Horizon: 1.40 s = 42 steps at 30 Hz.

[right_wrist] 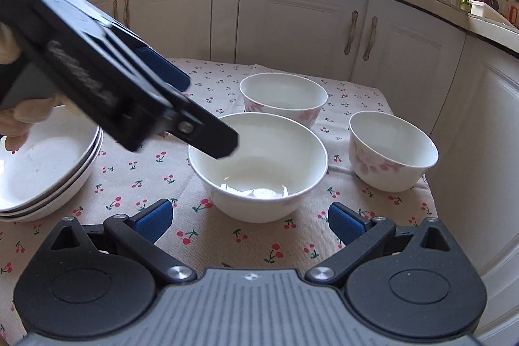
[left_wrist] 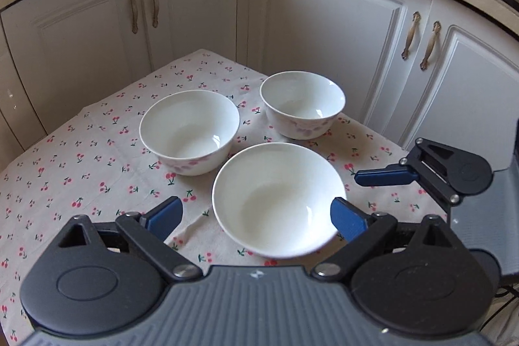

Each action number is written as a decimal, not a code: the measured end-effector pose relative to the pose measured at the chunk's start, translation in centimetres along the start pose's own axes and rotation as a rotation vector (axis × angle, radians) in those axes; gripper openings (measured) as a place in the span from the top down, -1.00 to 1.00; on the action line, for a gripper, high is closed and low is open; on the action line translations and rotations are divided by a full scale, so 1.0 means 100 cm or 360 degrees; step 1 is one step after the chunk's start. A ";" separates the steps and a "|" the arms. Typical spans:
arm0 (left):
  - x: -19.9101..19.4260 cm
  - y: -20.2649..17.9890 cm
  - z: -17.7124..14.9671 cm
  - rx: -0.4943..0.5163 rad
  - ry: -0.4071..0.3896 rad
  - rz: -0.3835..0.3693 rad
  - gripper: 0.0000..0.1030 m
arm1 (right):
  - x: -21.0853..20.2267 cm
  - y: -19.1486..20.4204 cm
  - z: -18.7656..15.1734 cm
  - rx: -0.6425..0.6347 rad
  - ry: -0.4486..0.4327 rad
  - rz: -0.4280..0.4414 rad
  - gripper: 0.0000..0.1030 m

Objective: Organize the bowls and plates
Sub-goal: 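Lift the white bowl with the left gripper and carry it toward the other bowls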

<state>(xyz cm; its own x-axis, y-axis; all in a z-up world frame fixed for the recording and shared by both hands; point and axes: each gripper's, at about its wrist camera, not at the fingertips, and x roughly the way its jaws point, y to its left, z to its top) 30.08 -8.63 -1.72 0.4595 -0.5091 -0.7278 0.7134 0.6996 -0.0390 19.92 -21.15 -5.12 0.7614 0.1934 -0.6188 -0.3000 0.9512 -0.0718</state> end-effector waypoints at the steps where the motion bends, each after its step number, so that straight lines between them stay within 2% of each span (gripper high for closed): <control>1: 0.005 0.002 0.003 -0.0009 0.0013 -0.0011 -0.89 | 0.002 -0.002 0.000 0.0008 -0.0002 0.0003 -1.00; 9: 0.036 0.011 0.012 -0.0039 0.0124 -0.0027 -0.87 | 0.017 -0.009 0.001 0.0030 0.0012 0.0035 -1.00; 14: 0.045 0.010 0.016 -0.0020 0.0147 -0.0042 -0.72 | 0.020 -0.010 0.001 0.0010 -0.0005 0.0035 -0.96; 20: 0.053 0.010 0.018 -0.0015 0.0185 -0.0078 -0.52 | 0.019 -0.011 0.004 0.0002 -0.0027 0.0060 -0.81; 27: 0.055 0.008 0.020 -0.0004 0.0192 -0.0119 -0.42 | 0.018 -0.011 0.004 -0.0013 -0.0030 0.0057 -0.72; 42: 0.037 0.001 0.018 -0.0006 0.0183 -0.0119 -0.42 | 0.007 -0.006 0.007 -0.0004 0.0008 0.0086 -0.71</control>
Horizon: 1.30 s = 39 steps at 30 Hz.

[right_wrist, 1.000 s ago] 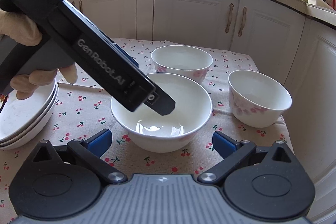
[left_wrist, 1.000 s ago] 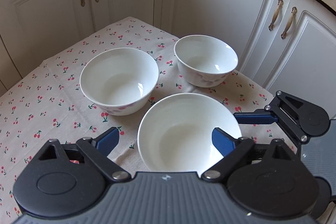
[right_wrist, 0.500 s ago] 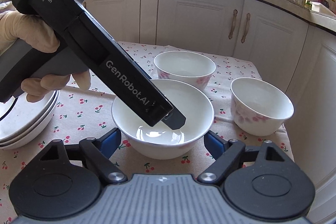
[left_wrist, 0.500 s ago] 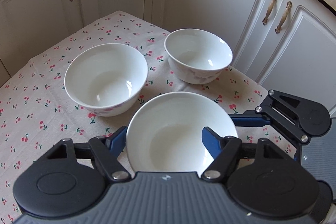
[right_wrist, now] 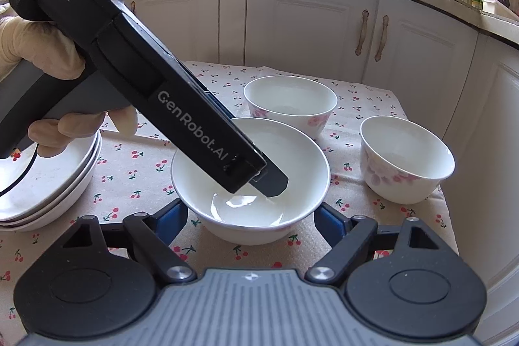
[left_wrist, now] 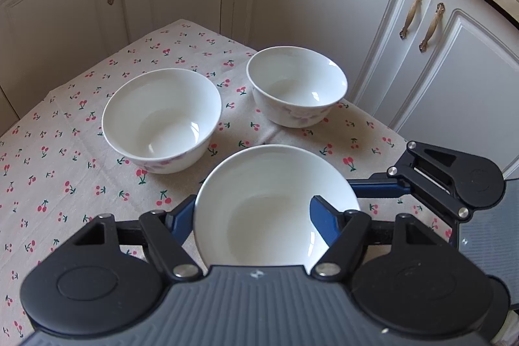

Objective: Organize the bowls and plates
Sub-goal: 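Lift the white bowl with the left gripper and carry it toward the other bowls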

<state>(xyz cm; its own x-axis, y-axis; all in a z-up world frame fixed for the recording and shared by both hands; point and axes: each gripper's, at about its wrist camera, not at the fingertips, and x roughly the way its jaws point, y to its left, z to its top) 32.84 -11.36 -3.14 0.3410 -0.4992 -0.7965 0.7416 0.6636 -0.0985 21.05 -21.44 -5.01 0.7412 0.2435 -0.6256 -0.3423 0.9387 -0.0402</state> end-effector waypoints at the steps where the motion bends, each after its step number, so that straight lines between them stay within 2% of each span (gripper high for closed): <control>1: -0.003 -0.002 -0.001 0.0001 -0.0004 -0.0001 -0.42 | -0.003 0.000 0.000 0.0001 0.0001 0.0006 -0.71; 17: -0.047 -0.032 -0.036 -0.0042 -0.0048 0.0005 -0.42 | -0.054 0.024 -0.007 -0.0046 0.0009 0.0108 -0.71; 28: -0.056 -0.047 -0.067 -0.0073 -0.0024 0.0016 -0.42 | -0.060 0.035 -0.023 -0.0065 0.0085 0.0190 -0.72; 39: -0.056 -0.055 -0.081 -0.0092 -0.0020 0.0014 -0.42 | -0.064 0.041 -0.036 -0.0073 0.0144 0.0226 -0.71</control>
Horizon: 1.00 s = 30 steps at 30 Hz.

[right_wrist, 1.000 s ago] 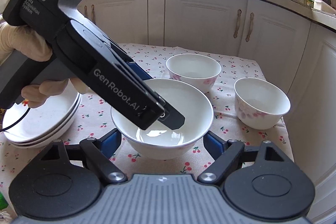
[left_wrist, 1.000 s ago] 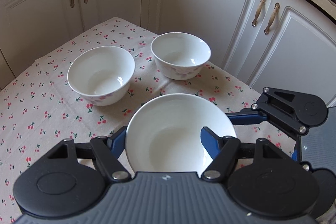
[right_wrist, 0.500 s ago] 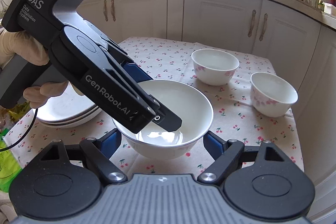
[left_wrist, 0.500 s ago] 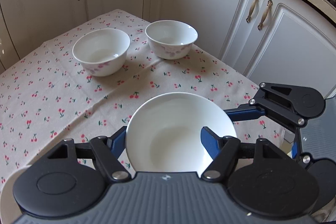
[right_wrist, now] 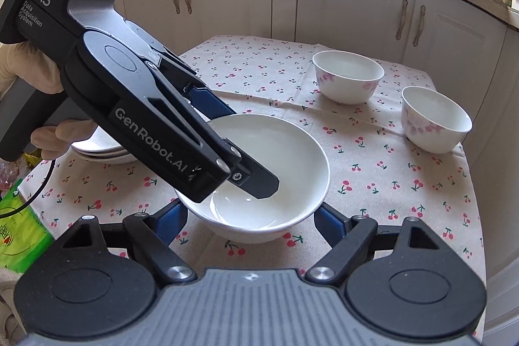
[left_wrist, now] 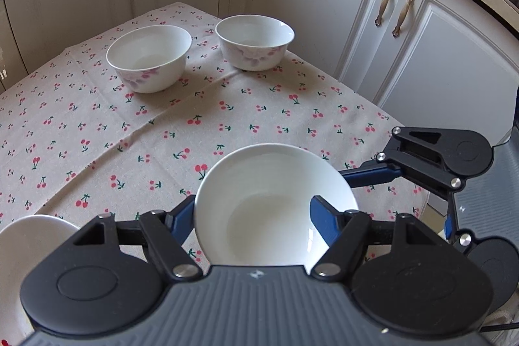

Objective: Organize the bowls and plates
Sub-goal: 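Lift the white bowl with the left gripper and carry it toward the other bowls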

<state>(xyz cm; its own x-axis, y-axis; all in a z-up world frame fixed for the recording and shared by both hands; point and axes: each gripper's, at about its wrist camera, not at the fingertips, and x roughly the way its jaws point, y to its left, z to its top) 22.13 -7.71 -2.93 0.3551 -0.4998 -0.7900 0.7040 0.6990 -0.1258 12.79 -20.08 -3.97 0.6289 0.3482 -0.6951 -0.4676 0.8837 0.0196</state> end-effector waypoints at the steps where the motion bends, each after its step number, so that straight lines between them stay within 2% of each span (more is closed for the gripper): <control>1: 0.000 0.000 -0.001 -0.0007 0.0001 0.0000 -0.42 | 0.000 0.000 0.000 0.0000 0.0002 0.0003 -0.72; 30: 0.000 0.003 -0.009 -0.0039 -0.0001 -0.0009 -0.42 | 0.002 0.006 0.000 -0.0034 0.0034 0.0011 -0.73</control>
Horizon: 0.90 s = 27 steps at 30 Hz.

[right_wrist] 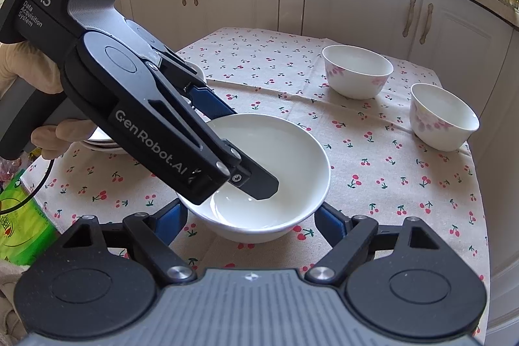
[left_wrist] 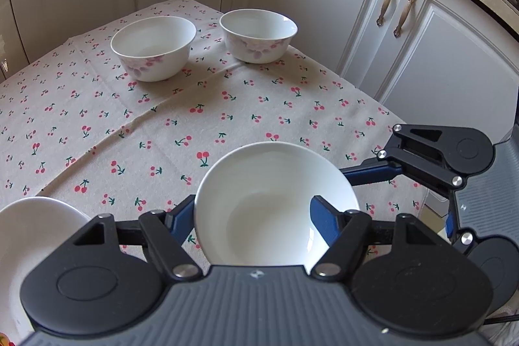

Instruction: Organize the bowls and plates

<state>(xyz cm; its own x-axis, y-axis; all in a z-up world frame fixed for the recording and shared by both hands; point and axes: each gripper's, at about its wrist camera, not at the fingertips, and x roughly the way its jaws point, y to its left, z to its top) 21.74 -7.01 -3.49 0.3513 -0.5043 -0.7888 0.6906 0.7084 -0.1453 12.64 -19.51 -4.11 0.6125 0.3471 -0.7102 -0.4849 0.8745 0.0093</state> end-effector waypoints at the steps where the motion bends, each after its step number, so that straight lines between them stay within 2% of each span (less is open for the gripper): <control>1: 0.000 0.000 0.000 -0.0001 -0.0001 -0.0001 -0.43 | 0.000 0.000 0.000 0.0004 0.0000 0.0004 -0.73; 3: 0.000 0.001 0.000 0.0001 -0.0005 -0.0007 -0.49 | -0.001 -0.002 0.000 0.0024 -0.0010 0.0033 -0.80; 4: -0.001 0.001 -0.001 0.0000 -0.0018 -0.0003 -0.59 | -0.002 -0.003 0.001 0.0033 -0.0031 0.0039 -0.99; 5: -0.002 0.000 -0.001 -0.0001 -0.0034 0.0011 -0.76 | -0.004 -0.004 0.001 0.0039 -0.0052 0.0048 -1.00; 7: -0.007 -0.001 0.000 0.0006 -0.0095 0.0055 -0.85 | -0.007 -0.006 0.001 0.0047 -0.0055 0.0092 -1.00; 11: -0.016 0.000 0.003 0.0021 -0.0146 0.0061 -0.86 | -0.012 -0.010 -0.002 0.0064 -0.0047 0.0107 -1.00; 17: -0.026 -0.004 0.005 0.0061 -0.0201 0.0084 -0.88 | -0.030 -0.023 -0.006 0.0119 -0.0114 0.0065 -1.00; 20: -0.030 -0.006 0.008 0.0066 -0.0223 0.0082 -0.88 | -0.039 -0.032 -0.006 0.0124 -0.0179 -0.0003 -1.00; 25: -0.032 -0.008 0.022 0.0071 -0.0242 0.0065 -0.88 | -0.049 -0.053 -0.004 0.0116 -0.0278 -0.0205 -1.00; 27: -0.032 -0.006 0.029 0.0055 -0.0248 0.0051 -0.88 | -0.050 -0.066 -0.003 0.0150 -0.0301 -0.0233 -1.00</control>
<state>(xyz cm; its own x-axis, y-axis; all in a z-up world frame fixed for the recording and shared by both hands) 22.05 -7.28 0.81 0.4654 -0.5539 -0.6904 0.6979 0.7094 -0.0987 12.54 -27.14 -0.84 0.7821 0.2638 -0.5646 -0.3275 0.9448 -0.0123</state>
